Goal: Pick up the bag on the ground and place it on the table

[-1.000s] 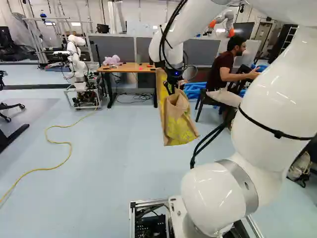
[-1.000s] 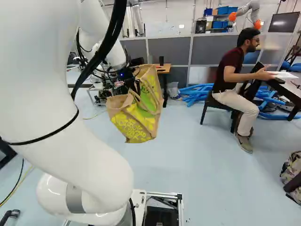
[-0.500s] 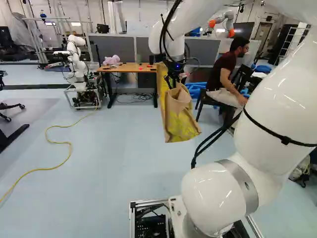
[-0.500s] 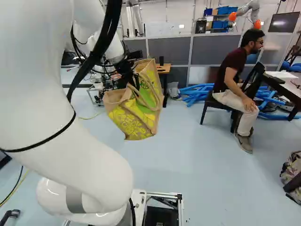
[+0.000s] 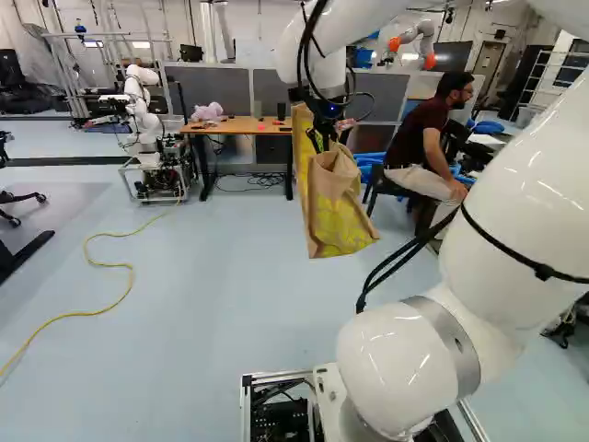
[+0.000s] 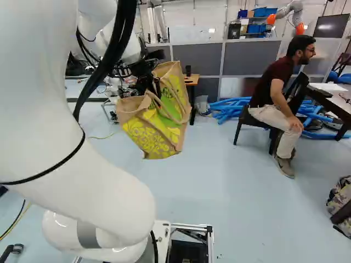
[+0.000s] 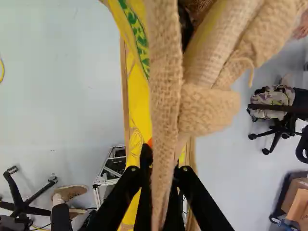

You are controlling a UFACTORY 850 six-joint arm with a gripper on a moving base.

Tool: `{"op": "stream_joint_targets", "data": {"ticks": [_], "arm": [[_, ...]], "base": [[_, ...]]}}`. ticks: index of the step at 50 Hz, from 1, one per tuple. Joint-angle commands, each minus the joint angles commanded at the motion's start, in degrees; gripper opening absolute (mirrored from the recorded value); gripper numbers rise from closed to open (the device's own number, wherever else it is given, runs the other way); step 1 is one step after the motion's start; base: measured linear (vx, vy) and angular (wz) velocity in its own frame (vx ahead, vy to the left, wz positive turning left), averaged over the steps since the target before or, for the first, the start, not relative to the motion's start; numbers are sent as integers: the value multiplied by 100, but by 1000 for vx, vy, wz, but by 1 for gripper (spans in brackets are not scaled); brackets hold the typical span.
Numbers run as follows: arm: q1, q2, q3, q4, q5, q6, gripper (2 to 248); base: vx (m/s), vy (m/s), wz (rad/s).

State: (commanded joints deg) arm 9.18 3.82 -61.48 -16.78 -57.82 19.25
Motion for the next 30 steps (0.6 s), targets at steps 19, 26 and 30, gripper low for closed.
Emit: {"op": "stream_joint_targets", "data": {"ticks": [19, 26, 30], "arm": [[148, 96, -260, 0, -341, 0, 22], [229, 78, -406, 0, -461, 0, 22], [275, 62, -496, 0, -528, 0, 22]], "base": [[0, 0, 0], [0, 0, 0], [0, 0, 0]]}}
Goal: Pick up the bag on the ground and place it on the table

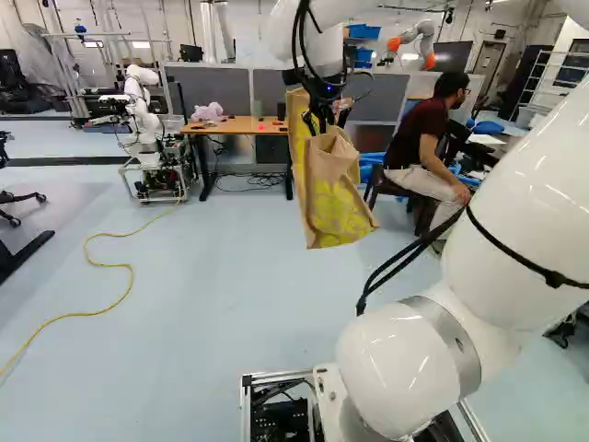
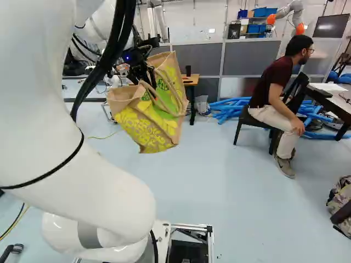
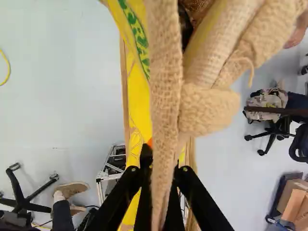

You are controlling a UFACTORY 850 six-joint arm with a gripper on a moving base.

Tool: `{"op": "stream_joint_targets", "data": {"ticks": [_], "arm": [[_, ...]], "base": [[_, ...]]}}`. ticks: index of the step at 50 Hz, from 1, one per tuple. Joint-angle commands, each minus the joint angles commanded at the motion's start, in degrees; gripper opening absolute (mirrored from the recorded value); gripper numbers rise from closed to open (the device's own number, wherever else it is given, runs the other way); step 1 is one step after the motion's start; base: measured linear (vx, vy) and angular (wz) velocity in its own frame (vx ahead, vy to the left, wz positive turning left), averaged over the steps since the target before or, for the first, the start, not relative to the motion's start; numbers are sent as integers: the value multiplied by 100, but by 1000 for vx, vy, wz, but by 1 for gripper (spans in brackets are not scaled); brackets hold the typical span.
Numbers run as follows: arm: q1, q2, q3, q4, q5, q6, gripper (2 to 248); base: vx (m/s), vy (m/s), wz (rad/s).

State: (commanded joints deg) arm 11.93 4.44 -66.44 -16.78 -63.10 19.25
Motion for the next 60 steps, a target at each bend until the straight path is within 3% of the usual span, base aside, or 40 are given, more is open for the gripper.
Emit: {"op": "stream_joint_targets", "data": {"ticks": [16, 60], "arm": [[87, -91, -381, 0, -268, 0, 22], [-5, -479, -1578, 0, -1075, 0, 22]], "base": [[0, 0, 0], [0, 0, 0]]}}
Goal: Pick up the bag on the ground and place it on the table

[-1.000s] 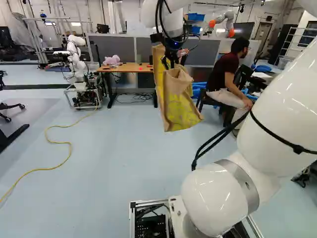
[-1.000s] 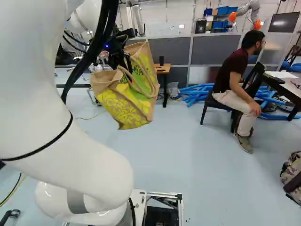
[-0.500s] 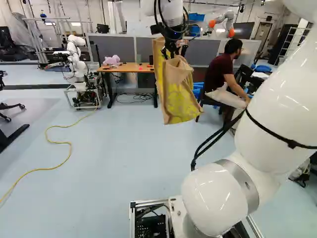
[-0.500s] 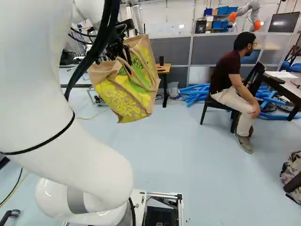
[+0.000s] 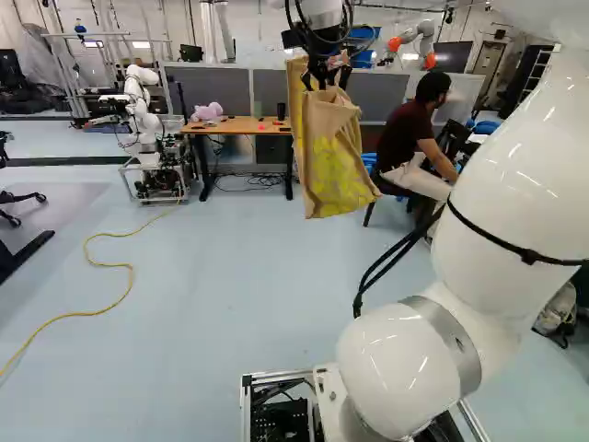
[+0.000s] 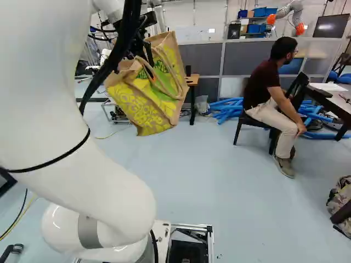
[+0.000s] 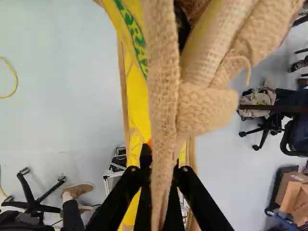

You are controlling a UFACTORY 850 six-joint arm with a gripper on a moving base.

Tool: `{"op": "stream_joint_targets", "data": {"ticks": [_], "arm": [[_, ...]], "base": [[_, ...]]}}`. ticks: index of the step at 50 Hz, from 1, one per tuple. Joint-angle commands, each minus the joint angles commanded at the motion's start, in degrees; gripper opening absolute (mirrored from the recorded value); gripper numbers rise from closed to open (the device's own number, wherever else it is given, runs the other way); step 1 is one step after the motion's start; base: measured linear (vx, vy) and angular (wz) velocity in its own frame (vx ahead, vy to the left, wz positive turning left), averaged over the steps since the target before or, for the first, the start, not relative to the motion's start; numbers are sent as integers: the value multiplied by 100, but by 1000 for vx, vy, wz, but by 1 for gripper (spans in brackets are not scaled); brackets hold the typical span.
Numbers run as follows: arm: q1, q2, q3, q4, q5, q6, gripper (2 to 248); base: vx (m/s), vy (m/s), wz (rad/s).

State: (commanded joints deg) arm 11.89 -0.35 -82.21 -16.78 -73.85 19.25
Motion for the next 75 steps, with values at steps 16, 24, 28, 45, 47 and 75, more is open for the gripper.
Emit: {"op": "stream_joint_targets", "data": {"ticks": [16, 24, 28, 45, 47, 75], "arm": [[-3, 3, -299, 0, -307, 0, 22], [-11, 27, -427, 0, -460, 0, 22], [-15, 39, -487, 0, -531, 0, 22], [-17, 48, -532, 0, -584, 0, 22], [-17, 48, -532, 0, -584, 0, 22], [-17, 48, -532, 0, -584, 0, 22]], "base": [[0, 0, 0], [0, 0, 0], [0, 0, 0], [0, 0, 0], [0, 0, 0], [0, 0, 0]]}}
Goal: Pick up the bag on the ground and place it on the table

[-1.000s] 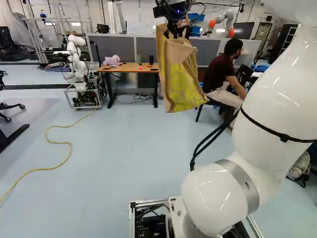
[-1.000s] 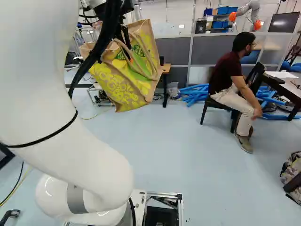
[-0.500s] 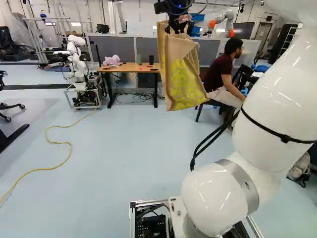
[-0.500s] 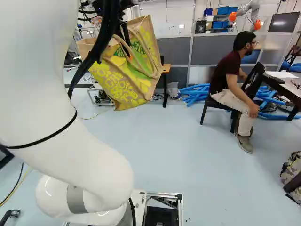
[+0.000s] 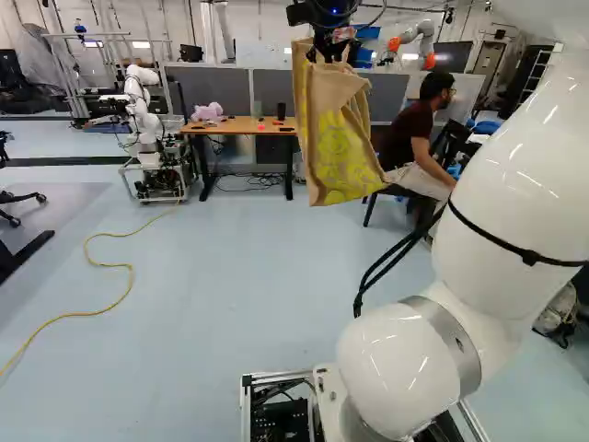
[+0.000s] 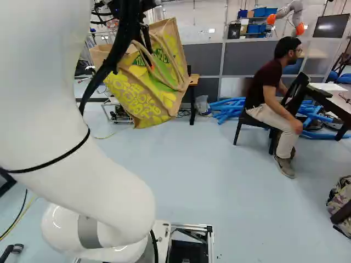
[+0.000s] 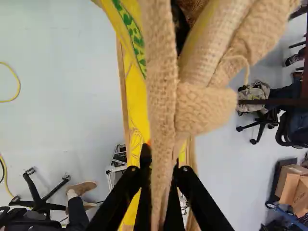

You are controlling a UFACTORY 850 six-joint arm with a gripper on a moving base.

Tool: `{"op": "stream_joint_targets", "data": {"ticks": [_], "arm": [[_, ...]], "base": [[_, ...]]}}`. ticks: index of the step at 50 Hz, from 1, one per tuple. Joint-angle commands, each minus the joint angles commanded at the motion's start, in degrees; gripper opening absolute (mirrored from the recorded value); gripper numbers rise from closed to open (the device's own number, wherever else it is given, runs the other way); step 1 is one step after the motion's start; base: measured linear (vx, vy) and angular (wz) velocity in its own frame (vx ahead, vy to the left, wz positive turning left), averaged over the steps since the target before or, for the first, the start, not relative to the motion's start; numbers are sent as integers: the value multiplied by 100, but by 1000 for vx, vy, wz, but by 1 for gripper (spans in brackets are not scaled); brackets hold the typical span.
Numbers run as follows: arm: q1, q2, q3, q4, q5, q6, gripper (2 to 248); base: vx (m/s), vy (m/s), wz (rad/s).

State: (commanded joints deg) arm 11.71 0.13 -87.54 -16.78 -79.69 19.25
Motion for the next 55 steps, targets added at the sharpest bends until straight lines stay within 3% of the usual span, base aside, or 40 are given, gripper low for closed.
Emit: {"op": "stream_joint_targets", "data": {"ticks": [27, 55], "arm": [[0, 0, 0, 0, 0, 0, 22], [0, 0, 0, 0, 0, 0, 22]], "base": [[26, 18, -25], [101, 87, -17]]}}
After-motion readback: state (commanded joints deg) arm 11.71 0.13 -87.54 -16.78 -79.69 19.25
